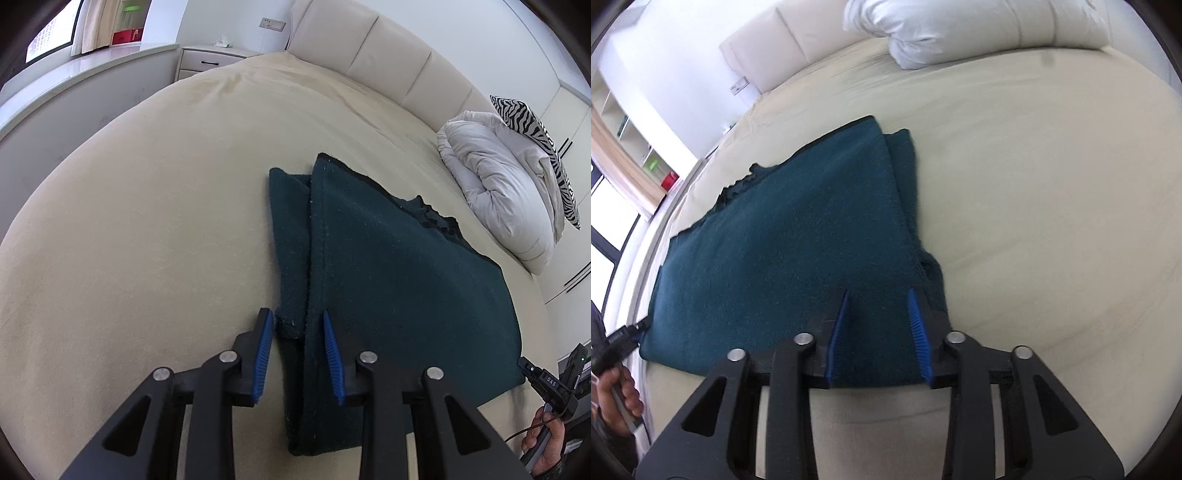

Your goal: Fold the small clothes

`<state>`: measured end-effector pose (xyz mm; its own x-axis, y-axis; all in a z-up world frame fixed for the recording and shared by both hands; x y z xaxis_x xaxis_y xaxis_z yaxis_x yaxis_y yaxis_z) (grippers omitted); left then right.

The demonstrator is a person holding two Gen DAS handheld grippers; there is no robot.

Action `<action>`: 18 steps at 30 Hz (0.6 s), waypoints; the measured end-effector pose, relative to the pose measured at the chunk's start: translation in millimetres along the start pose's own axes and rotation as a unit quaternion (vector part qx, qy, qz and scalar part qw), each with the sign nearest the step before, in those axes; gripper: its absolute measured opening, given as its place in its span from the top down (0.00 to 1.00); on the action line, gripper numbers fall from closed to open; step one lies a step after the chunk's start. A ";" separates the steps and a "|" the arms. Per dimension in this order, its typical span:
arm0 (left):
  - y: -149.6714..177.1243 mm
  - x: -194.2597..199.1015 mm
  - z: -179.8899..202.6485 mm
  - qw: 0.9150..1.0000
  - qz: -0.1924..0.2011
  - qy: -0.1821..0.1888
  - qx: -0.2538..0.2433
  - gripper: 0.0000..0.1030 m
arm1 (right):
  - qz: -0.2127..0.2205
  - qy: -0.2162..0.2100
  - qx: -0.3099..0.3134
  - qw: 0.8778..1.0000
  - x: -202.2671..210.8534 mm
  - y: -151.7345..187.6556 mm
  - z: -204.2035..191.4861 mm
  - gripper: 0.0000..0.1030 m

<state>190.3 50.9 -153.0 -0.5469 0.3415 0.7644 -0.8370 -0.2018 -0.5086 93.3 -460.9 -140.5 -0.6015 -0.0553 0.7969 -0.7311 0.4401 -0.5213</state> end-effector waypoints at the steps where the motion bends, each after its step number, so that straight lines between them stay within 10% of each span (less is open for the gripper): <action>1: -0.9 4.8 2.0 1.000 0.007 -0.001 0.000 0.71 | -0.001 0.006 0.000 1.000 4.5 0.2 0.1 0.77; 8: -7.6 24.7 53.3 0.996 0.045 0.019 -0.069 0.69 | -0.008 0.009 0.003 1.000 25.1 3.3 -15.7 0.76; 18: 12.3 -15.9 51.6 0.996 0.003 0.004 -0.084 0.69 | 0.031 0.018 -0.018 0.999 32.9 5.9 -0.6 0.77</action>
<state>187.7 -4.4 -150.9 -0.5507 0.3485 0.7585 -0.8185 -0.0474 -0.5725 69.4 -459.5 -117.2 -0.6328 0.0044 0.7743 -0.6805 0.4740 -0.5588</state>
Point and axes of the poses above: each gripper's, at about its wrist camera, not at the fingertips, and x roughly against the way its jaws point, z to its right, y to its underside, the point moved 2 cm from there along -x, roughly the way its jaws point, and after that the axes turned 3 degrees about x, right-handed, at the moved point
